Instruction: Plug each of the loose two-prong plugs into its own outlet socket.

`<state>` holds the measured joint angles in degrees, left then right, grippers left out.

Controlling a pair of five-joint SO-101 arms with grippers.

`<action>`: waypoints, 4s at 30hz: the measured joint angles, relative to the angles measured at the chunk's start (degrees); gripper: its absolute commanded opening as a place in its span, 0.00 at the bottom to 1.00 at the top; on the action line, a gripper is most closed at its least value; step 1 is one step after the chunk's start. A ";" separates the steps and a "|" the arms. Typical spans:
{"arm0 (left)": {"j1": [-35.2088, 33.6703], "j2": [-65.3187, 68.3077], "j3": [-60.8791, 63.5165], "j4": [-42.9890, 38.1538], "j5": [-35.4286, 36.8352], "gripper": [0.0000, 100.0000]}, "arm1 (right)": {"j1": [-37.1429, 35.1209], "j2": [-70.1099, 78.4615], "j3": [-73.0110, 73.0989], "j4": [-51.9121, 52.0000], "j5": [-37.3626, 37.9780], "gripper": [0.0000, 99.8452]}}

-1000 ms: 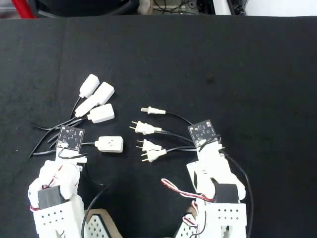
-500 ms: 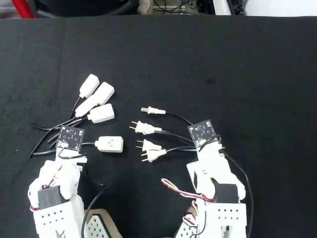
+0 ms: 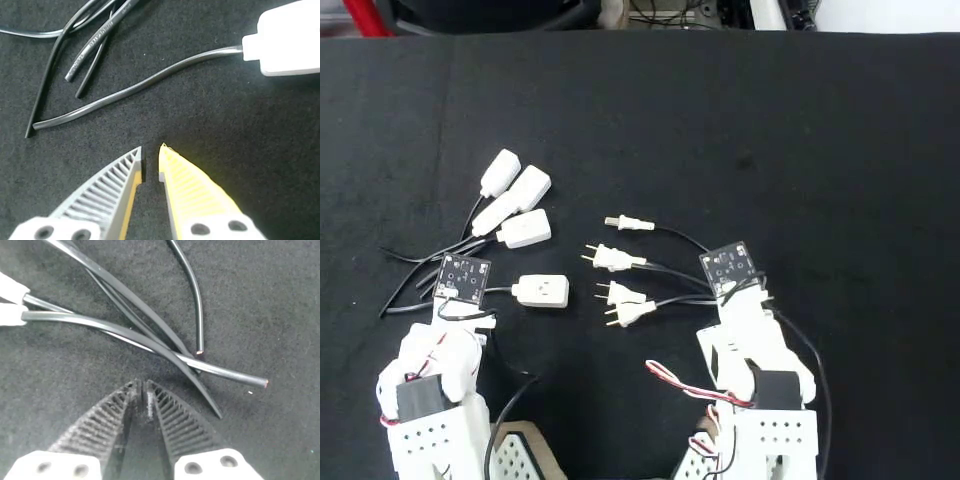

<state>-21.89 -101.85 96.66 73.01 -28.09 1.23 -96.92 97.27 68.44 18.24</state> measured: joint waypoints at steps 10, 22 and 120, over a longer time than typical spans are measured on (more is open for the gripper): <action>0.00 0.00 0.00 0.00 0.00 0.07 | 0.00 0.00 0.00 0.00 0.00 0.02; 0.00 0.00 0.00 0.00 0.00 0.07 | 0.00 0.00 0.00 0.00 0.00 0.02; 10.11 94.86 -59.87 -29.54 -8.62 0.18 | -5.98 78.86 -55.56 -14.15 -36.75 0.01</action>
<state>-11.78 -6.99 36.79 43.47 -36.70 -4.75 -18.07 41.71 54.29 -18.51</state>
